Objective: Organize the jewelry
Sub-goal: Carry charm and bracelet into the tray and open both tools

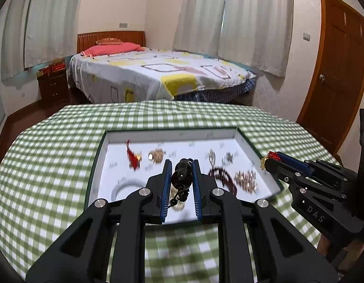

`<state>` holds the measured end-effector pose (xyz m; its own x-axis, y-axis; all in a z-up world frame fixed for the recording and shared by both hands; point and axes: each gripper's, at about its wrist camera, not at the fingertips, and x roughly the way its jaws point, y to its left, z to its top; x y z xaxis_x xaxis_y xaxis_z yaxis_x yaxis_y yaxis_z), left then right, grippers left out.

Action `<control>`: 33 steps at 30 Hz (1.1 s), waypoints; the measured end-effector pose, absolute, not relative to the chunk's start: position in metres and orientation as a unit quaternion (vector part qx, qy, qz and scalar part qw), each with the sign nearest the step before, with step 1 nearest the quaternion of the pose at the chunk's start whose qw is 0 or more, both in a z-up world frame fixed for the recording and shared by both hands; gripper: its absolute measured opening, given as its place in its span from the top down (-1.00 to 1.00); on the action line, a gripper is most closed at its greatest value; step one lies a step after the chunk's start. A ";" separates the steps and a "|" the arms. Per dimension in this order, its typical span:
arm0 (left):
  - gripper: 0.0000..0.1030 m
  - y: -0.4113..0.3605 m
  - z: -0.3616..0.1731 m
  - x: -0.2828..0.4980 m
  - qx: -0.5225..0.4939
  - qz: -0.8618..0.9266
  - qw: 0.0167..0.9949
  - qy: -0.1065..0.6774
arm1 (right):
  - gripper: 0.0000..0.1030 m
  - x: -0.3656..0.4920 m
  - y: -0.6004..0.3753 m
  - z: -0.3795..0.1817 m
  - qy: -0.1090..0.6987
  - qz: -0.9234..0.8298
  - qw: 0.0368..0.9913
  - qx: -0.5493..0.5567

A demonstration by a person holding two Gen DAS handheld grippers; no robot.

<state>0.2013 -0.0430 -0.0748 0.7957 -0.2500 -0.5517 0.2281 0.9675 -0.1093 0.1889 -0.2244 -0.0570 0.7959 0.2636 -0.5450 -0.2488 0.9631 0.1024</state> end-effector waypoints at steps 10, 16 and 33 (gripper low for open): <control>0.67 -0.054 -0.066 0.250 -0.017 -0.124 0.954 0.274 | 0.69 0.243 -0.219 -0.046 0.274 0.131 0.953 0.011; 0.67 -0.065 -0.083 0.284 -0.015 -0.122 0.948 0.295 | 0.69 0.274 -0.219 -0.060 0.283 0.127 0.951 0.009; 0.67 -0.080 -0.141 0.338 -0.015 -0.110 0.916 0.385 | 0.69 0.316 -0.224 -0.111 0.370 0.119 0.921 0.013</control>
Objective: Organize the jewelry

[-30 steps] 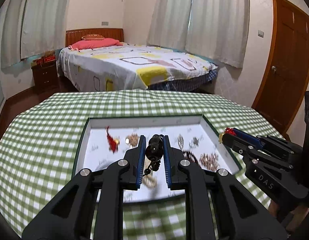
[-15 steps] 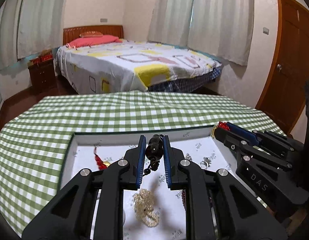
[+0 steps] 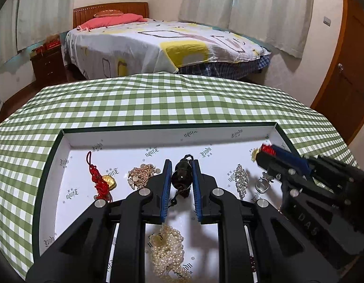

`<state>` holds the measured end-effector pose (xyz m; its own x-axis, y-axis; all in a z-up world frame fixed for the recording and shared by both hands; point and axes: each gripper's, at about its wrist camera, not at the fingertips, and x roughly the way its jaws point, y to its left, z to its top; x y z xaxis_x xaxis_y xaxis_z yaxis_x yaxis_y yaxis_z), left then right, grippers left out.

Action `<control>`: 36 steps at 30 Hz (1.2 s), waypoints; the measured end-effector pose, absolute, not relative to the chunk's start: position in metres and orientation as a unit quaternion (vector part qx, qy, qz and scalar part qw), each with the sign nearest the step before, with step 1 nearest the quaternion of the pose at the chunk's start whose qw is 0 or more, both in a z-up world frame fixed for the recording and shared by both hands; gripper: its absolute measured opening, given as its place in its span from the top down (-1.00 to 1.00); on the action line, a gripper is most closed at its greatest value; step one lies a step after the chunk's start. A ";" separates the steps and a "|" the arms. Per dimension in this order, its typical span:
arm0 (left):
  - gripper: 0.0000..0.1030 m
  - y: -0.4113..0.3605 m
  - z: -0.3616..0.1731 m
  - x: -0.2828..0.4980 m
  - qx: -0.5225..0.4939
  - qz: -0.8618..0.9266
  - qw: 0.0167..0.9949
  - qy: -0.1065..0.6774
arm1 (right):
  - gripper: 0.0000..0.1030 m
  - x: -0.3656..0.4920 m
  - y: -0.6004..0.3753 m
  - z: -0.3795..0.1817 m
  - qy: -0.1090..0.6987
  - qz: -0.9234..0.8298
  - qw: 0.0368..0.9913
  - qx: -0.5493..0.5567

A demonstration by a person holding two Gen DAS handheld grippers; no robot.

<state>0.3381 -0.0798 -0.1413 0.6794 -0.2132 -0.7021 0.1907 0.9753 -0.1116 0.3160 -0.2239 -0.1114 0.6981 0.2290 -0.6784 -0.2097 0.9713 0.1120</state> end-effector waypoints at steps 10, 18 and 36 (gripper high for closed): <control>0.67 -0.085 -0.143 0.344 0.000 -0.104 0.912 0.397 | 0.69 0.314 -0.221 -0.117 0.394 0.116 0.912 0.002; 0.67 -0.089 -0.143 0.344 0.007 -0.098 0.913 0.397 | 0.69 0.318 -0.222 -0.121 0.406 0.112 0.907 0.006; 0.08 -0.087 -0.140 0.339 0.012 -0.089 0.916 0.392 | 0.07 0.310 -0.229 -0.119 0.398 0.103 0.911 0.017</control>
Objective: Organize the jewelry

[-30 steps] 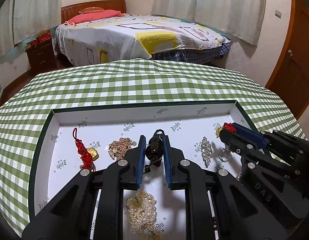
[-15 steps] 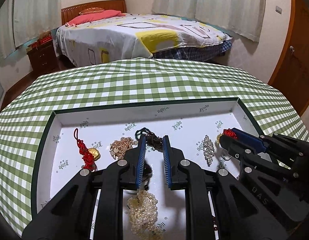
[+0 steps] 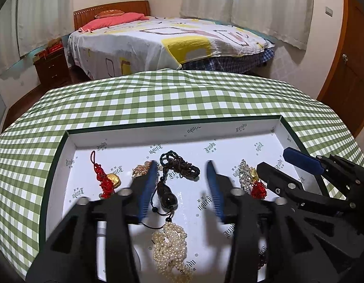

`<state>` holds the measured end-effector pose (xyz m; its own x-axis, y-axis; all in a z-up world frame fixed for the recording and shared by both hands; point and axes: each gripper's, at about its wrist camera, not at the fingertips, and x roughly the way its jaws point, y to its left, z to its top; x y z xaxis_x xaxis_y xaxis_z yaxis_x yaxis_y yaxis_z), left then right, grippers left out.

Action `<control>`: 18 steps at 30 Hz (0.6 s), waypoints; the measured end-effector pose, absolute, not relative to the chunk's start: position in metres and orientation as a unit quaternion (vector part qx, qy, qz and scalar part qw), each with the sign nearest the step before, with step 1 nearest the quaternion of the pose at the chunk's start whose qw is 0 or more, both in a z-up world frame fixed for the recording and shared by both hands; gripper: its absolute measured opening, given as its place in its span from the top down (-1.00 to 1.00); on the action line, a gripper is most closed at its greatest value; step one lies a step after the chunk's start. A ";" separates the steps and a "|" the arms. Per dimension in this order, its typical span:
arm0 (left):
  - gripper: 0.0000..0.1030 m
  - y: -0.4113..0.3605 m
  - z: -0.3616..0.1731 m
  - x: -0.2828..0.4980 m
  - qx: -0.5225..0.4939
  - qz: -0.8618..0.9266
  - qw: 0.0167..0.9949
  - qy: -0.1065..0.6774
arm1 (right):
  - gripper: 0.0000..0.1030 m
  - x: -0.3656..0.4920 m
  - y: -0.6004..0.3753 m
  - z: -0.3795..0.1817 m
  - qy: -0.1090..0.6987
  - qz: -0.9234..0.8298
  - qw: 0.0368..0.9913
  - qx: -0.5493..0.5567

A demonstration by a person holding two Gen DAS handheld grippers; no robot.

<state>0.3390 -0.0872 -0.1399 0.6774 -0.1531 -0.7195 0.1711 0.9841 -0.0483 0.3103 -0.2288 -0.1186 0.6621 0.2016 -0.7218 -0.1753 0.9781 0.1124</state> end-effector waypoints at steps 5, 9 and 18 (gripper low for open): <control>-0.28 -0.077 -0.135 0.331 0.001 -0.077 0.921 0.382 | -0.20 0.301 -0.236 -0.115 0.389 0.091 0.916 0.024; -0.54 -0.067 -0.129 0.316 -0.006 -0.069 0.925 0.375 | -0.38 0.287 -0.240 -0.110 0.379 0.082 0.921 0.028; -0.76 -0.051 -0.114 0.267 -0.002 -0.053 0.931 0.361 | -0.54 0.243 -0.245 -0.104 0.365 0.069 0.928 0.030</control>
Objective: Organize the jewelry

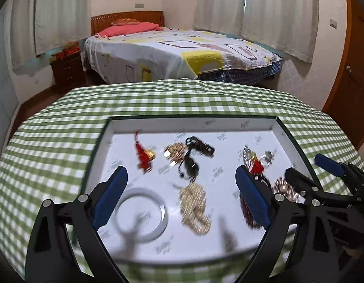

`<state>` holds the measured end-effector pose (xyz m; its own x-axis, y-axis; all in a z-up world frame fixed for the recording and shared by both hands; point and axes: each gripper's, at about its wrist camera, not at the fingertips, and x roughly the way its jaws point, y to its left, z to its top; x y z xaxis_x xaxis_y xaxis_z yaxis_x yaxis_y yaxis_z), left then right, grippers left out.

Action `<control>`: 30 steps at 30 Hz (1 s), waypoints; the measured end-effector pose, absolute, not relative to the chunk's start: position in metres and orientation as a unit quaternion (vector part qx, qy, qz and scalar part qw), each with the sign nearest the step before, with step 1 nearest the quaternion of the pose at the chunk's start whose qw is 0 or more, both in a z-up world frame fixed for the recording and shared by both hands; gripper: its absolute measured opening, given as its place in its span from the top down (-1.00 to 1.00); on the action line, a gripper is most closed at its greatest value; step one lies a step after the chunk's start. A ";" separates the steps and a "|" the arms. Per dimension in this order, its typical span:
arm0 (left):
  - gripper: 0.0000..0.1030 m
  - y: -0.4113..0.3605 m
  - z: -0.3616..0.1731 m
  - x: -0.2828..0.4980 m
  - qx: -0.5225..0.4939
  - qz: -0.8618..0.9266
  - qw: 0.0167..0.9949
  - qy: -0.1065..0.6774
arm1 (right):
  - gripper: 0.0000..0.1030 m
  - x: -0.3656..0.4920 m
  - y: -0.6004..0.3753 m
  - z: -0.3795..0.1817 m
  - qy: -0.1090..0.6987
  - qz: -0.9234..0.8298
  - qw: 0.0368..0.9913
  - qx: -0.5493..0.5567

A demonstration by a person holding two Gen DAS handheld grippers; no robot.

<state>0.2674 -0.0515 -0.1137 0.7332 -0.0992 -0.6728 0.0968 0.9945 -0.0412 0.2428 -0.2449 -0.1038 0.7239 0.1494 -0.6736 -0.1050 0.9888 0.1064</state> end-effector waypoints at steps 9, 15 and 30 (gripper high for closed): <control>-0.81 -0.028 -0.091 0.209 -0.007 -0.027 0.938 0.345 | -0.58 0.199 -0.249 -0.088 0.351 0.062 0.934 0.029; -0.88 -0.012 -0.060 0.167 -0.015 -0.012 0.949 0.315 | -0.60 0.170 -0.247 -0.068 0.334 0.065 0.940 0.027; -0.91 -0.003 0.003 0.085 -0.003 0.017 0.967 0.256 | -0.64 0.101 -0.241 -0.001 0.264 0.082 0.961 0.019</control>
